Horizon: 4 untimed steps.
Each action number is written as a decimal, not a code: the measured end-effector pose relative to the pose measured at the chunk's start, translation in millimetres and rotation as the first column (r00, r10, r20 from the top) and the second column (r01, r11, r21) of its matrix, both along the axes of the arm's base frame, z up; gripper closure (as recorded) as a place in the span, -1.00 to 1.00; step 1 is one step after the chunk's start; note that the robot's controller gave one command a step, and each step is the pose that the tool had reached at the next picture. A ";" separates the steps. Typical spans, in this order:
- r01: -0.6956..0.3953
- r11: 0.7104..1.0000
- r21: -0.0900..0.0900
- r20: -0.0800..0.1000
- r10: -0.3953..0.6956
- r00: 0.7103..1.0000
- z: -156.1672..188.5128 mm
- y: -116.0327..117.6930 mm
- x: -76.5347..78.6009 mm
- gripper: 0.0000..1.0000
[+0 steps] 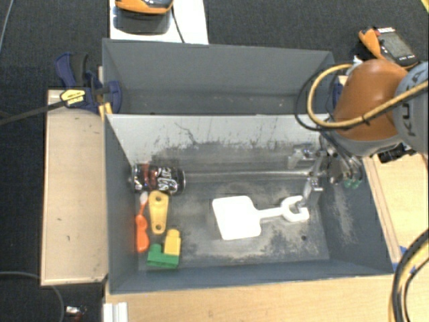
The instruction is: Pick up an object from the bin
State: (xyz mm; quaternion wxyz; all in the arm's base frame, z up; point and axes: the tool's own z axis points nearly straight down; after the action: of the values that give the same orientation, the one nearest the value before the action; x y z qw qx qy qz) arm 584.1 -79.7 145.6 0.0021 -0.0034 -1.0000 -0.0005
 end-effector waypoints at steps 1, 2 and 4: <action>-0.002 1.000 -0.001 0.008 0.002 1.000 4.4 0.1 1.9 -1.00; -0.085 0.996 -0.001 0.008 0.085 0.996 -74.1 12.8 -22.6 -1.00; -0.092 0.996 0.001 0.001 0.092 0.996 -75.6 14.0 -27.2 -1.00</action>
Offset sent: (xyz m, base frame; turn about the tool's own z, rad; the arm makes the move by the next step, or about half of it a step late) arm -0.0237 0.0131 -0.0756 -0.0880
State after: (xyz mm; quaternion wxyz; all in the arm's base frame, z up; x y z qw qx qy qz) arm 556.8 -65.7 70.0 0.0016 0.0427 -0.9991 -0.0011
